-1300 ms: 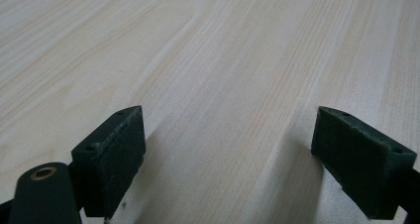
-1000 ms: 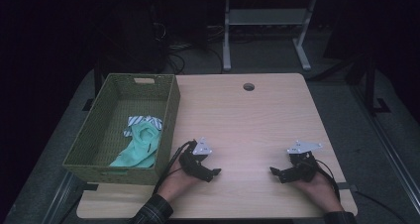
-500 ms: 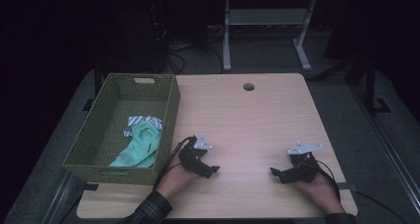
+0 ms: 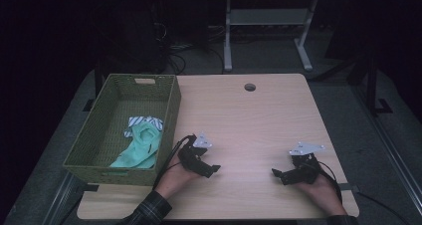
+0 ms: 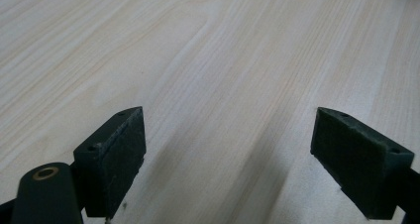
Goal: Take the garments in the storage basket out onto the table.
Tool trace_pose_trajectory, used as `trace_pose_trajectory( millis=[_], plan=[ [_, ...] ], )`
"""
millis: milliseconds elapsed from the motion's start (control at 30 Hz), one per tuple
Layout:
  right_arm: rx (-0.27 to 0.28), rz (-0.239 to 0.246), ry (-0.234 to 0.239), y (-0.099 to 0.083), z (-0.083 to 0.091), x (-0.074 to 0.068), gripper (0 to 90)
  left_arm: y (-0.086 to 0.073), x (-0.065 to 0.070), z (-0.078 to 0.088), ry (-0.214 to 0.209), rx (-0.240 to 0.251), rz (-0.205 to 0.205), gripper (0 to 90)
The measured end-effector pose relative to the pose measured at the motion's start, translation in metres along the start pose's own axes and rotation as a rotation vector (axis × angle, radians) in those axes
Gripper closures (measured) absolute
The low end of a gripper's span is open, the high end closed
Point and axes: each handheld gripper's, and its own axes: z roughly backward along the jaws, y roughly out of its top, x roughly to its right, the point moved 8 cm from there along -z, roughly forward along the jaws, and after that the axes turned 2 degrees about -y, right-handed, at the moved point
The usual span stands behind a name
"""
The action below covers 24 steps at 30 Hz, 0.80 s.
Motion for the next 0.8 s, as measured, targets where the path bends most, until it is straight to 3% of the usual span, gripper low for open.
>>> trace_pose_trajectory(
  millis=[800],
  plan=[
    [-0.001,-0.002,0.002,0.000,0.000,0.000,1.7,0.008,0.001,0.011,-0.005,0.023,0.012,13.4]
  ],
)
